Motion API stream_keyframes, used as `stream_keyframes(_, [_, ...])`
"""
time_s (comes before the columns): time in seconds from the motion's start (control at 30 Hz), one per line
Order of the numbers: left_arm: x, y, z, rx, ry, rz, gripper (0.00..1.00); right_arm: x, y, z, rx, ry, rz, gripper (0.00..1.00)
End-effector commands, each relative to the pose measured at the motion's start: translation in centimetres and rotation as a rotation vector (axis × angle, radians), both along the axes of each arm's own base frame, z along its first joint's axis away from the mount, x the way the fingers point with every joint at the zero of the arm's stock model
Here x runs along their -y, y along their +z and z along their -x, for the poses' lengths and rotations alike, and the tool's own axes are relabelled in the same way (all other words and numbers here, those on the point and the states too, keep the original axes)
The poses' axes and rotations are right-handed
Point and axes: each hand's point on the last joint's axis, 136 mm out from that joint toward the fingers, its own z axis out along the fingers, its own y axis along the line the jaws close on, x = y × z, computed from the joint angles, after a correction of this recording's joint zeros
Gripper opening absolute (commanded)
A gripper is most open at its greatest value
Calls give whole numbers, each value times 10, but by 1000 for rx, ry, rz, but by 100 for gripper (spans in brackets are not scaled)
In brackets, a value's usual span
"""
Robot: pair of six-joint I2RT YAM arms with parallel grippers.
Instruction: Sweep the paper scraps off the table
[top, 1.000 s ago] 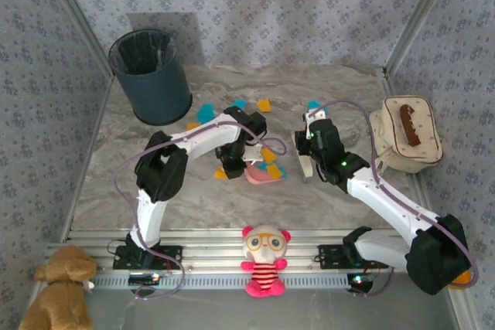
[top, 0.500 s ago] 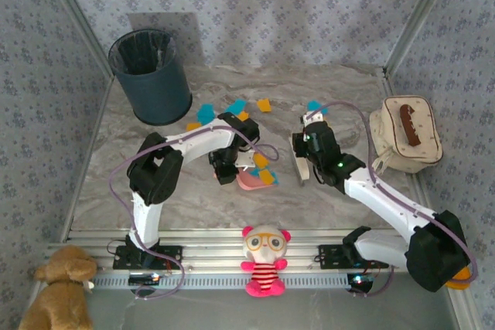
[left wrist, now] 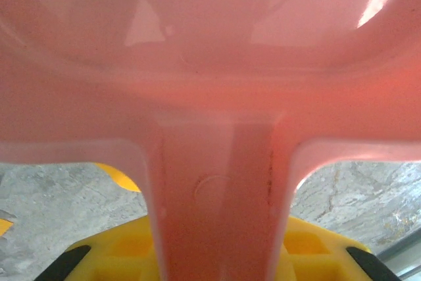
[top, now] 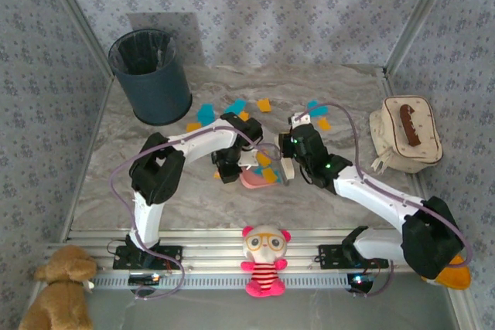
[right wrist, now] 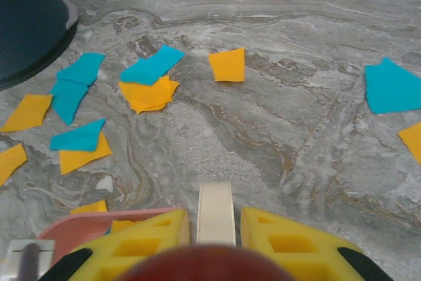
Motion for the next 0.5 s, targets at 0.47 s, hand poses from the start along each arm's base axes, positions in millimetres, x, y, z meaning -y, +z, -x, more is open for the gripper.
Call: stream_keyframes(0.47, [21,-6,-8,-3,9,39,0,-23,32,9,74,119,-94,0])
